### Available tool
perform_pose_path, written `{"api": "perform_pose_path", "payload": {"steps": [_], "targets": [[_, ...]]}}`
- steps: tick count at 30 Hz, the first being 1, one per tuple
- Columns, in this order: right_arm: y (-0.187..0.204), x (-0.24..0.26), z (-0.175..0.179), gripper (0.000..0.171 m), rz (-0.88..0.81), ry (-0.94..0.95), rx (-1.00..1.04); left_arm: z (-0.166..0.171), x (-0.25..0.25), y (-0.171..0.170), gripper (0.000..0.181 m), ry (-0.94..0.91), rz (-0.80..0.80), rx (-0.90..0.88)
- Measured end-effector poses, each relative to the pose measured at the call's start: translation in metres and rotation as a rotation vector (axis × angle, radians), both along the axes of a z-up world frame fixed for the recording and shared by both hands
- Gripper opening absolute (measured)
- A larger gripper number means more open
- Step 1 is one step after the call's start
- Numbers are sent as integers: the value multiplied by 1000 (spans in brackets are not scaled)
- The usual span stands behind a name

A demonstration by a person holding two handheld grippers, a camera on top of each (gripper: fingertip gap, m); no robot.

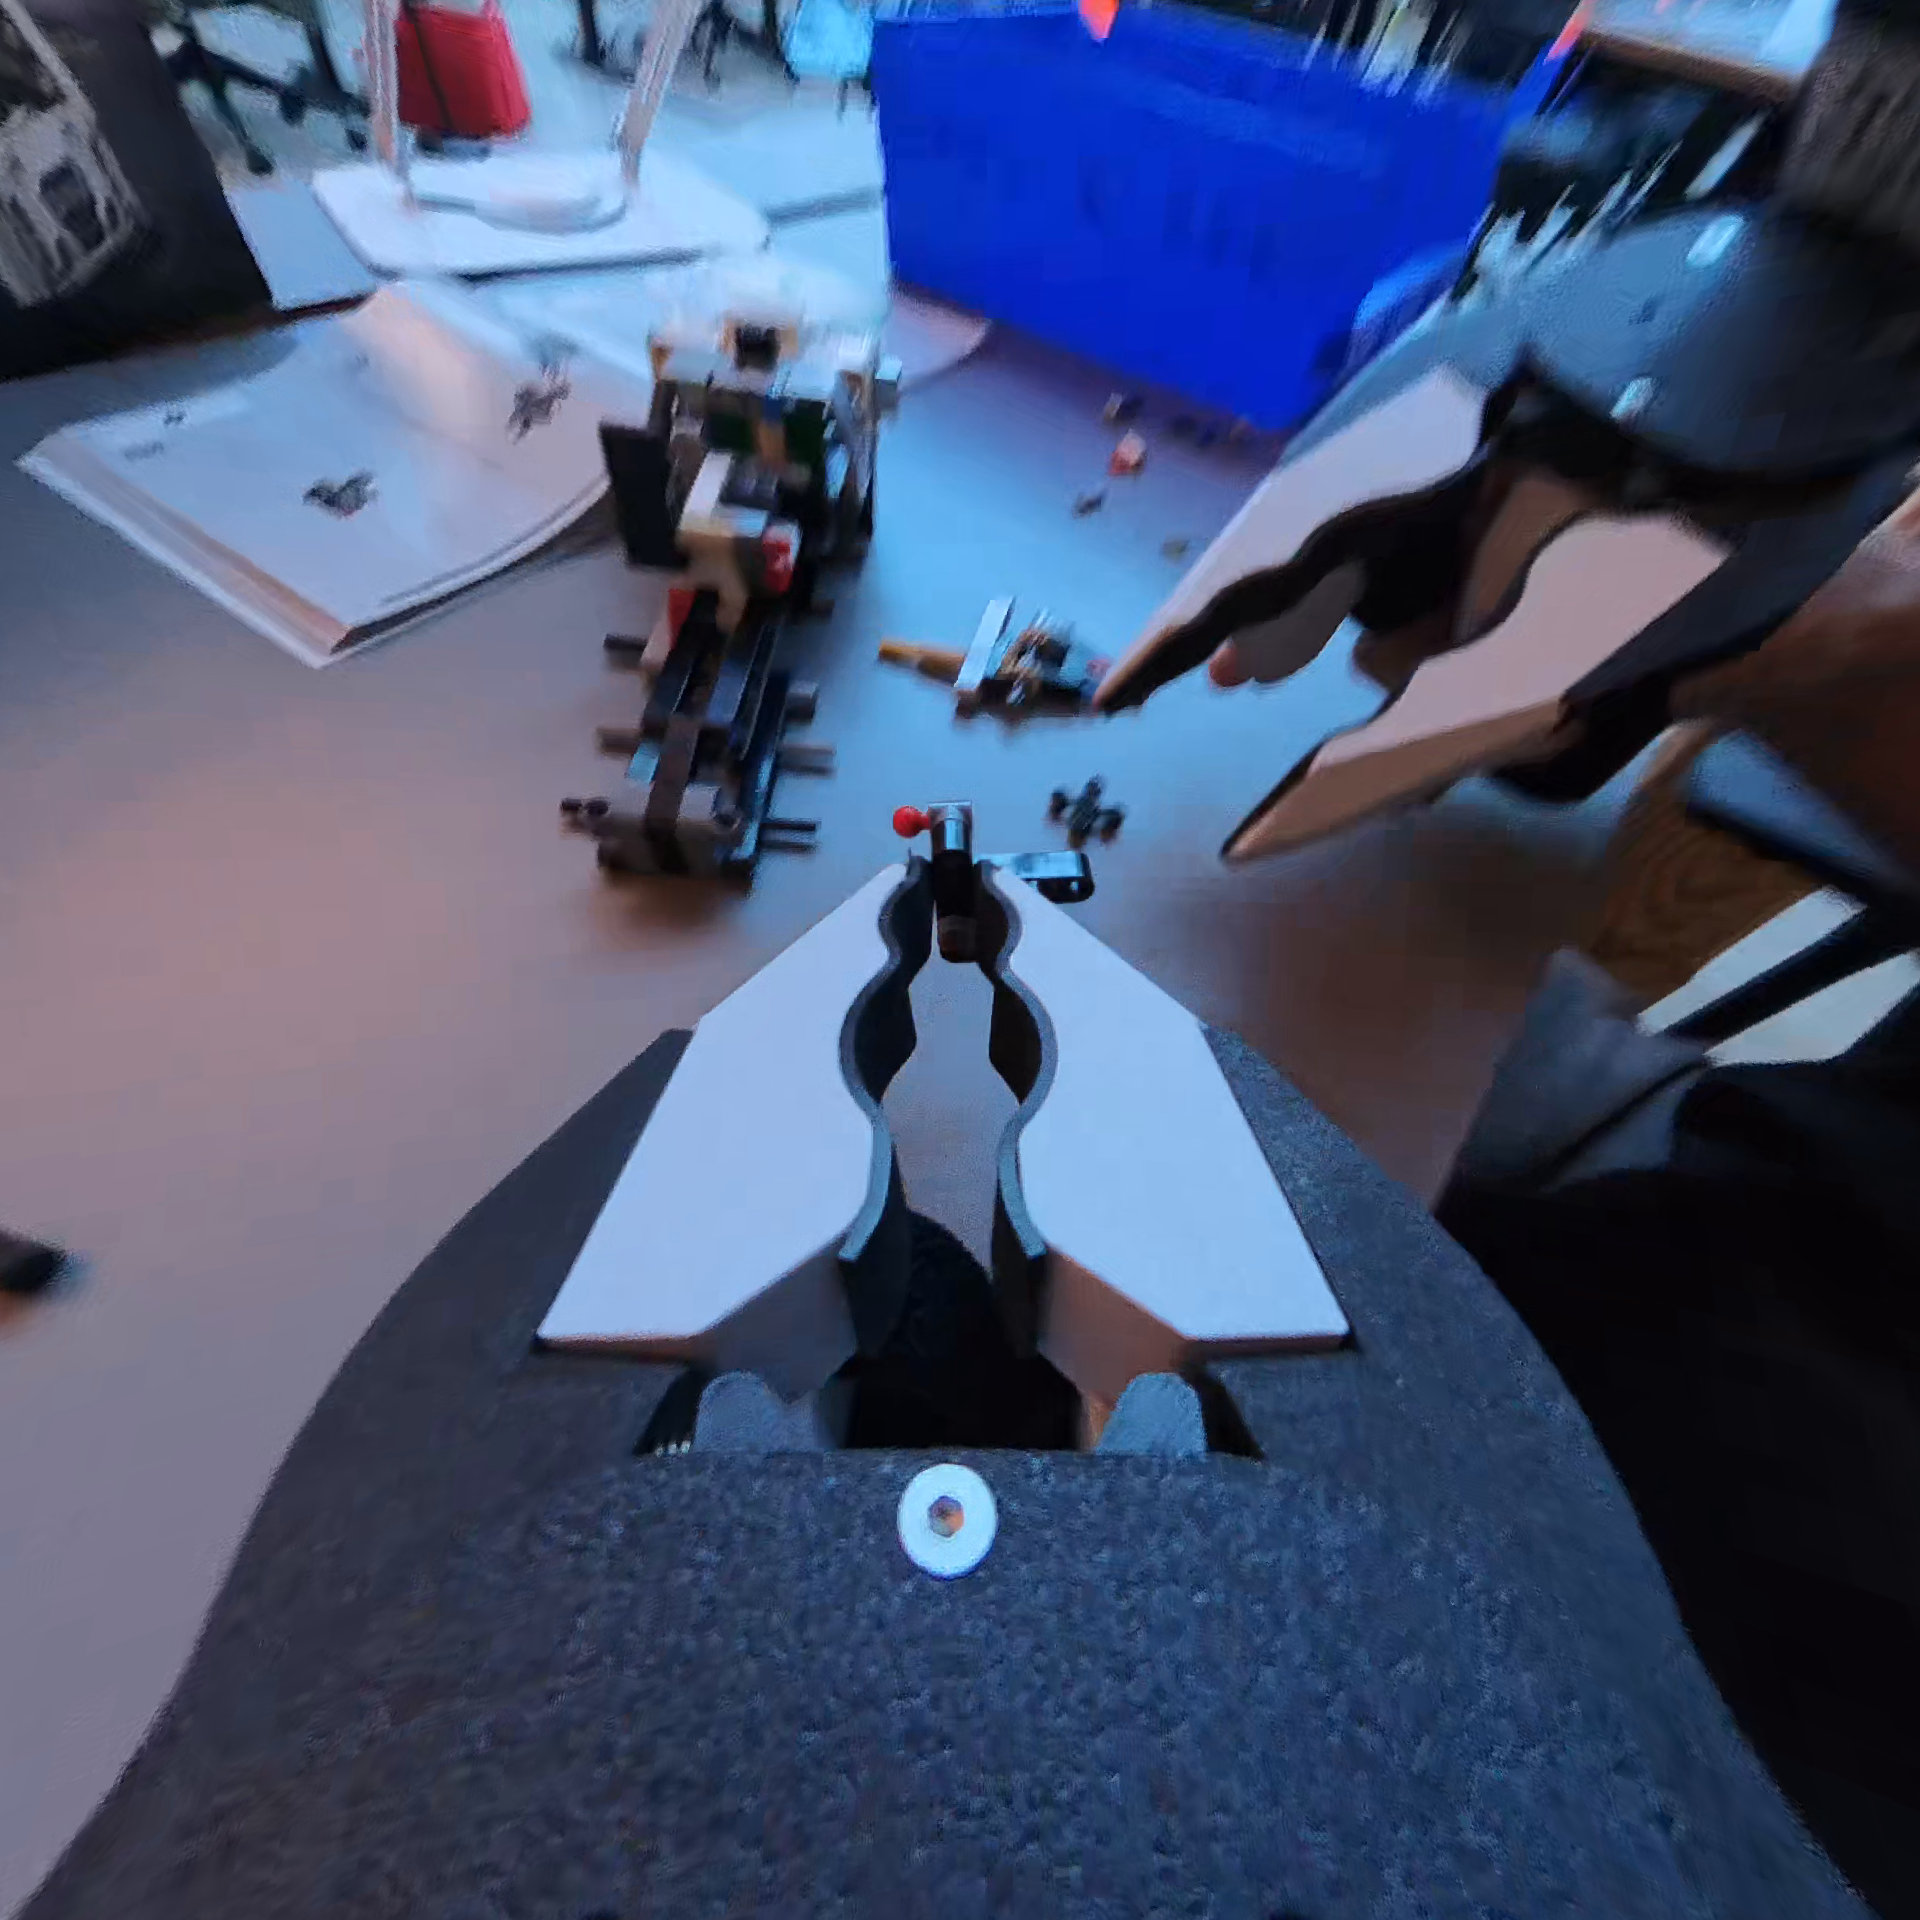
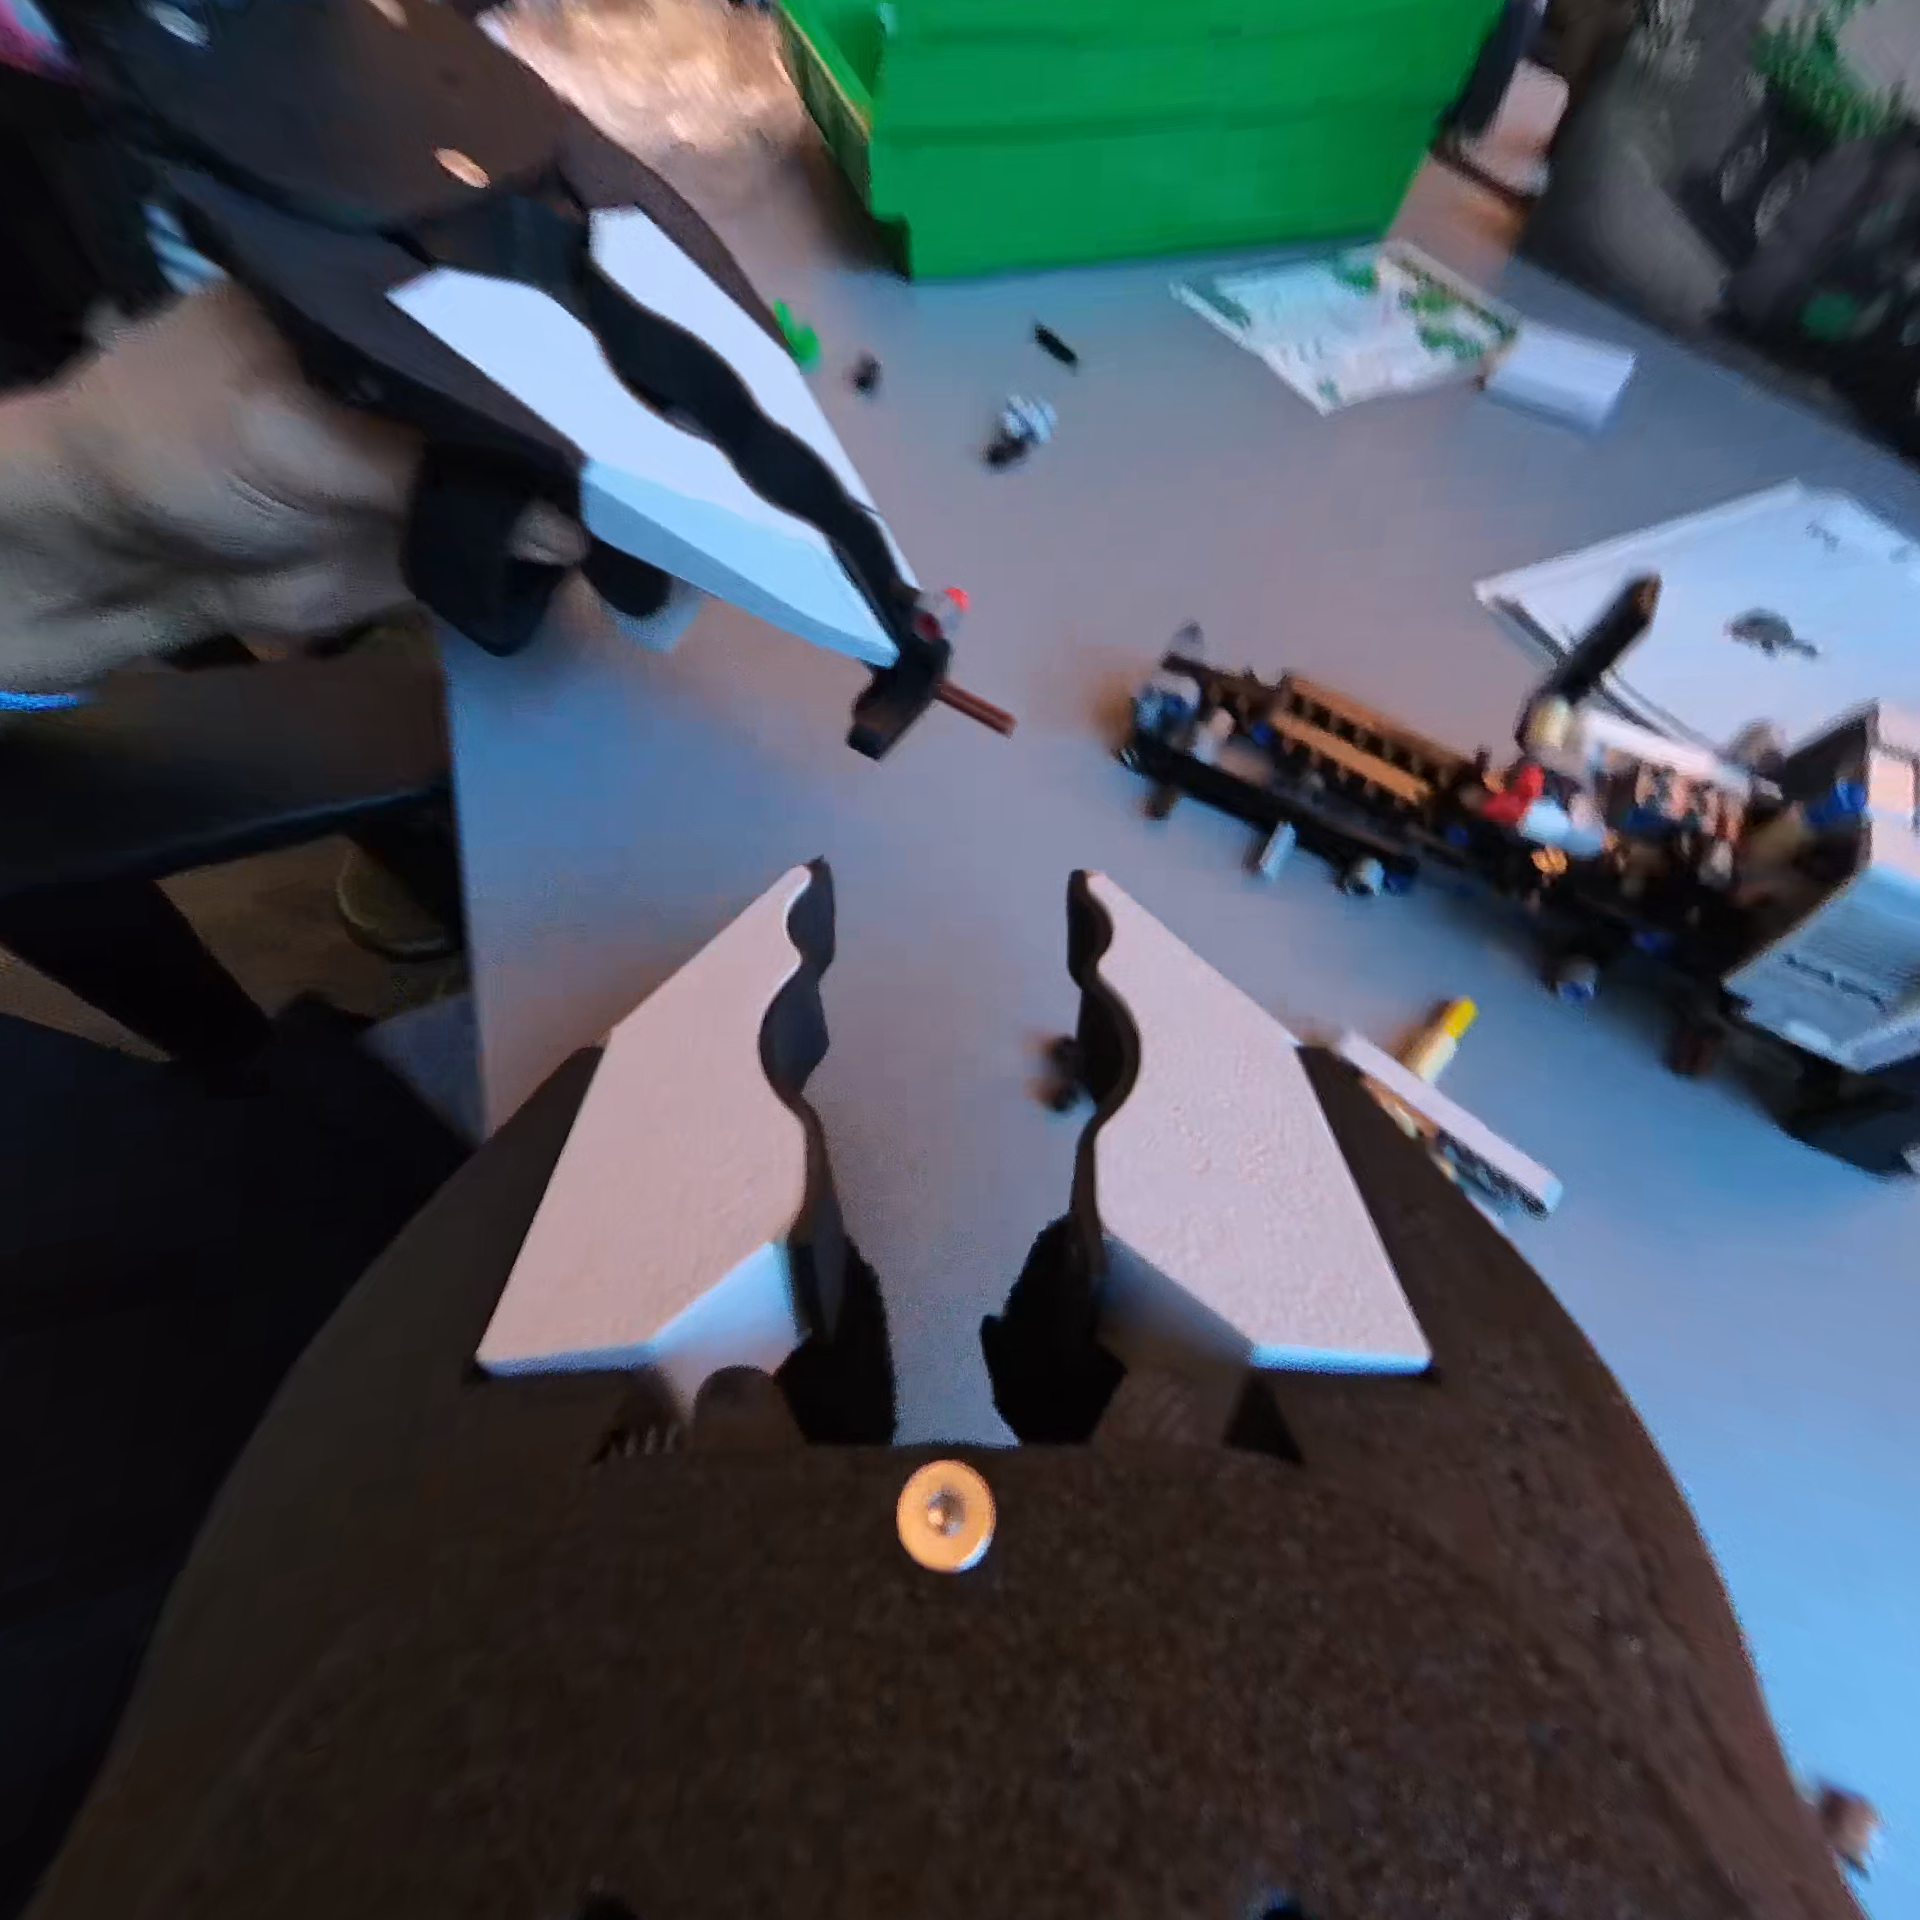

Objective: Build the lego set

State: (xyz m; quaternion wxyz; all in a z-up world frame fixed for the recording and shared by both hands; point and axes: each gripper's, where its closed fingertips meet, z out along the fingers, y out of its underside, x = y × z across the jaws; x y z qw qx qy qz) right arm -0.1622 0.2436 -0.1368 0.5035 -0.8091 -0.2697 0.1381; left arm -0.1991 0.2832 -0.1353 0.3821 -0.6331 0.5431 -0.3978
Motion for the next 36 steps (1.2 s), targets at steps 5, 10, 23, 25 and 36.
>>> {"api": "perform_pose_path", "payload": {"steps": [5, 10, 23, 25, 36], "targets": [[3, -22, 27, 39, -26, 73, 107, 29, 6, -9, 5, -172, -10, -145], [12, -23, 27, 21, -106, 50, 165, 30, 13, -19, 5, -195, -12, -146], [-2, -25, 38, 7, 52, 345, 109, 46, 1, -40, 39, -261, -253, -107], [-14, -35, 45, 7, 173, 354, 145, 44, -1, -46, 54, -260, -333, -158], [-34, -40, 45, 7, 309, 200, 254, 46, -5, -66, 40, -296, -465, -164]]}}
